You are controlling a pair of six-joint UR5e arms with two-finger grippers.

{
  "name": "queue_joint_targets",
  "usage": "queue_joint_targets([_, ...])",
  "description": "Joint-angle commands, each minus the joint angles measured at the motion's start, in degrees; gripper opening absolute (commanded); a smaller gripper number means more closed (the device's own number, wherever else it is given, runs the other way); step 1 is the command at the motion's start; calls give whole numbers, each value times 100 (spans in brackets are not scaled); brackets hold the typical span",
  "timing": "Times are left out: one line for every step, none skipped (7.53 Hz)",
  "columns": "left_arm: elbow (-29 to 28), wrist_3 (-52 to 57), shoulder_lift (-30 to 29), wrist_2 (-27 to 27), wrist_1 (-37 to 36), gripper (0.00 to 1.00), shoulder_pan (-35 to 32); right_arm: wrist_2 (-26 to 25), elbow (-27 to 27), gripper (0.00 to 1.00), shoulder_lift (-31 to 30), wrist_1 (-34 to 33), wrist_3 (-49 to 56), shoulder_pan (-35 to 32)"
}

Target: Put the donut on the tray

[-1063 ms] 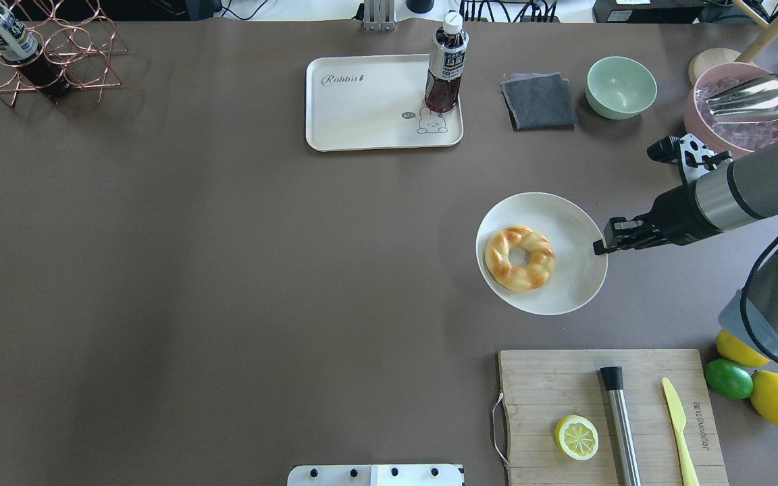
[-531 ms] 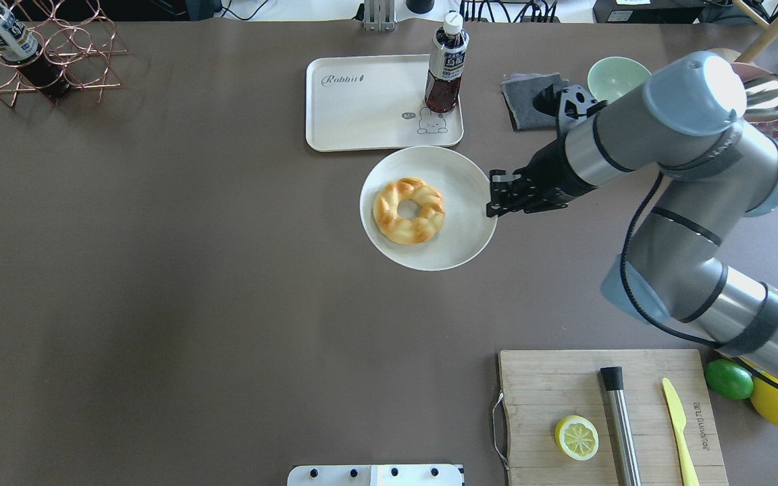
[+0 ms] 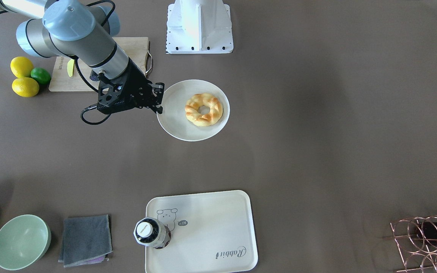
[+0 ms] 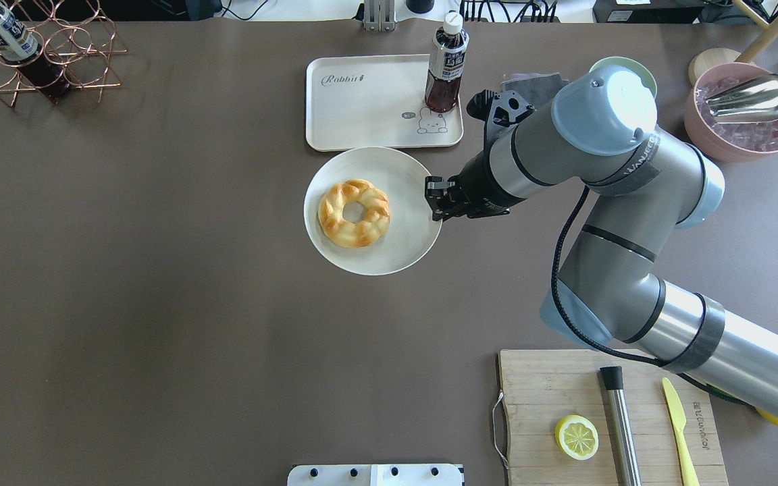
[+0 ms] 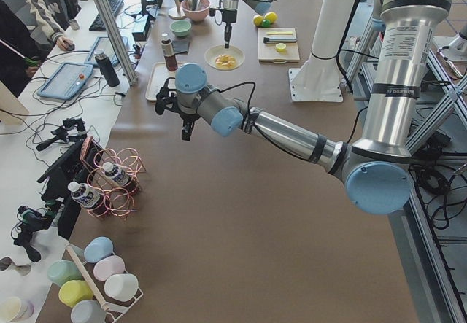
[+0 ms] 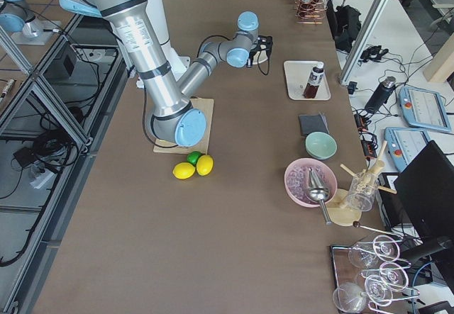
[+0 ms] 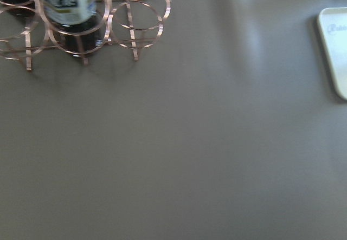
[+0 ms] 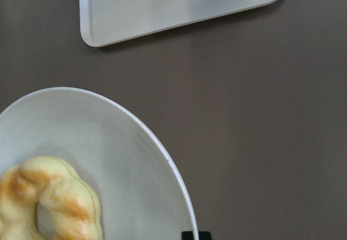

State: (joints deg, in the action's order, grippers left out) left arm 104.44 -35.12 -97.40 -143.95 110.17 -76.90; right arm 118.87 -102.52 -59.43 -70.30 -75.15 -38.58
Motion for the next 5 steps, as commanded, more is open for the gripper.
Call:
queue_joint_targets([-11, -2195, -672, 208, 1056, 98, 1190, -338, 31, 0, 204, -53, -218, 307])
queue_joint_targets([6, -2897, -979, 636, 1224, 98, 1647, -347, 13, 0, 248, -54, -289, 342])
queue_joint_targets([6, -3531, -1252, 1127, 1322, 98, 2200, -382, 31, 0, 265, -54, -368, 404])
queue_joint_targets([-3, -3876, -1533, 1663, 1332, 98, 2736, -444, 40, 0, 318, -71, -456, 439])
queue_joint_targets([-12, -4036, -1649, 2017, 1323, 98, 3107, -462, 40, 0, 327, -71, -465, 474])
